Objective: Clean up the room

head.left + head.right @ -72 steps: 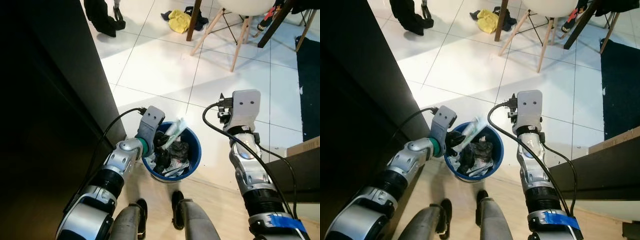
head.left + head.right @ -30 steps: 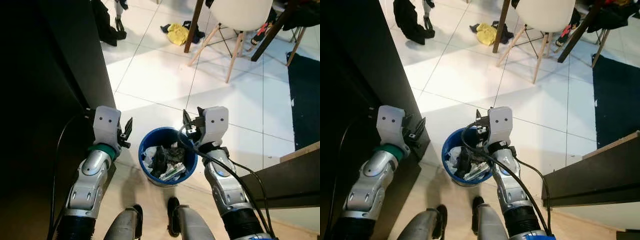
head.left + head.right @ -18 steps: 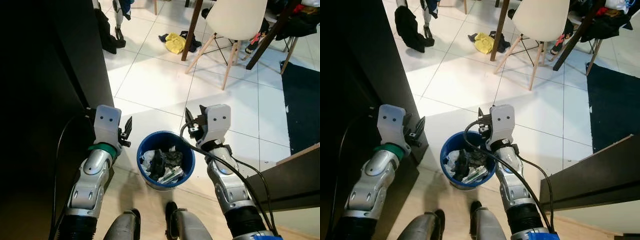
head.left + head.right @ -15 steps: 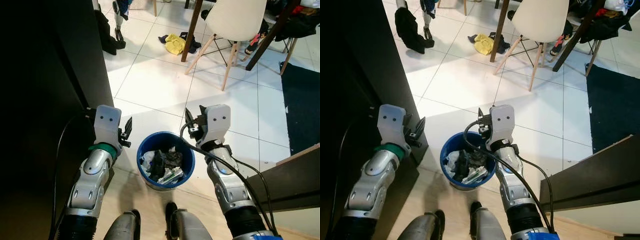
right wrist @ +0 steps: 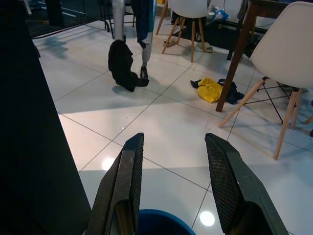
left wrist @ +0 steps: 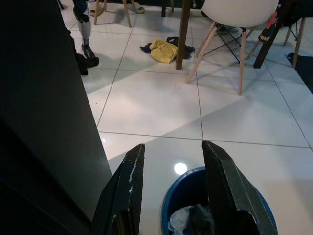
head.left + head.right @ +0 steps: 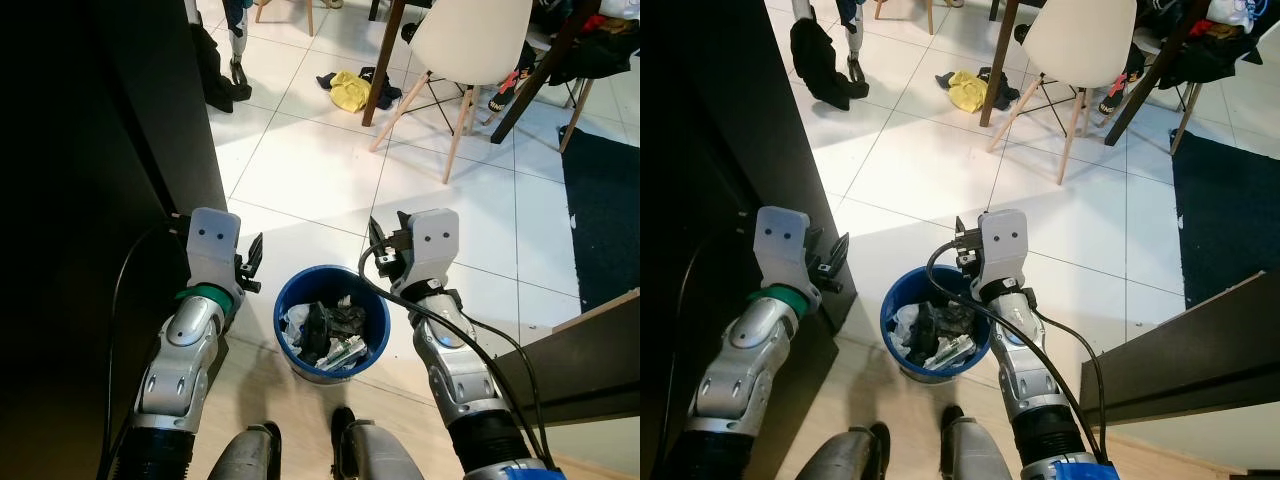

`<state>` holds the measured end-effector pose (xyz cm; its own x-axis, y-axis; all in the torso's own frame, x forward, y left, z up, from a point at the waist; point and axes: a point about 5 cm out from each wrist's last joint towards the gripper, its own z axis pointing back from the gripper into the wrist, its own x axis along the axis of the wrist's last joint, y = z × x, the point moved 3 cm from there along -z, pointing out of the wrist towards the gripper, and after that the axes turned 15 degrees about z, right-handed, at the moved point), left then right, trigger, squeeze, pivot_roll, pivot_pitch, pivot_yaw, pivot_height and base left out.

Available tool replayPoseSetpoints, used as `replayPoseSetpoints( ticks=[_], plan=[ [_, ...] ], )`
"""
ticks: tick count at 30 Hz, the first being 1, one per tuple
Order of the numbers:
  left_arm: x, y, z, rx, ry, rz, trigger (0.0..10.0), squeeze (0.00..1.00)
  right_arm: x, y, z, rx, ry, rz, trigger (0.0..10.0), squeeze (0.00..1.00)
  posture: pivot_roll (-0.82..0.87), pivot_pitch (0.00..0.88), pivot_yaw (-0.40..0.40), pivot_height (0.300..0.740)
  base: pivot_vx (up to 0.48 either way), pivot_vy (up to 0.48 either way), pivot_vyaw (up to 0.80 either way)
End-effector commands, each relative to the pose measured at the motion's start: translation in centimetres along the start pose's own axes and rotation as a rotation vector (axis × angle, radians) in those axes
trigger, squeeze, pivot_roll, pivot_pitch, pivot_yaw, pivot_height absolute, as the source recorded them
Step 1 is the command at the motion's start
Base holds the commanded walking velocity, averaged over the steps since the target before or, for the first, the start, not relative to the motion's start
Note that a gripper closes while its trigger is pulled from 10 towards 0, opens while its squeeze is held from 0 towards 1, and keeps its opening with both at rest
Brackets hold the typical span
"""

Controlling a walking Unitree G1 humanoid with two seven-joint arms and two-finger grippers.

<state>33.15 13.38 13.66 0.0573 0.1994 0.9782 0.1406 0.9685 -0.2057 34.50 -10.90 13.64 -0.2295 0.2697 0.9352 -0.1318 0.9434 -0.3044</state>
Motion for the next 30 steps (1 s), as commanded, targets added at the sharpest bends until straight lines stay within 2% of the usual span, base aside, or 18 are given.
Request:
replayPoseSetpoints(
  ticks=[1, 9, 14, 18, 30],
  plan=[
    [-0.19, -0.08, 0.12, 0.002, 0.011, 0.013, 10.0, 0.00, -0.58, 0.04, 0.25, 0.001, 0.018, -0.004, 10.0, 0.00, -0.01, 0.116, -0.008, 0.740, 0.000, 0.296, 0.00],
    [-0.21, 0.06, 0.08, 0.006, 0.012, 0.012, 10.0, 0.00, -0.62, 0.09, 0.28, 0.001, 0.019, -0.005, 10.0, 0.00, -0.02, 0.118, -0.006, 0.740, 0.000, 0.334, 0.00],
    [-0.05, 0.07, -0.06, 0.007, 0.002, -0.035, 10.0, 0.00, -0.62, 0.10, 0.27, 0.001, 0.018, -0.005, 10.0, 0.00, -0.02, 0.118, -0.006, 0.740, 0.000, 0.000, 0.00],
    [-0.11, 0.18, -0.27, 0.012, 0.013, -0.061, 10.0, 0.00, -0.57, 0.10, 0.26, -0.001, 0.017, -0.007, 10.0, 0.00, -0.02, 0.118, -0.002, 0.740, 0.000, -0.427, 0.00],
    [-0.19, 0.12, -0.26, 0.006, 0.017, -0.058, 10.0, 0.00, -0.58, 0.12, 0.26, -0.004, 0.017, -0.008, 10.0, 0.00, -0.02, 0.118, 0.000, 0.740, 0.000, -0.448, 0.00]
  ],
)
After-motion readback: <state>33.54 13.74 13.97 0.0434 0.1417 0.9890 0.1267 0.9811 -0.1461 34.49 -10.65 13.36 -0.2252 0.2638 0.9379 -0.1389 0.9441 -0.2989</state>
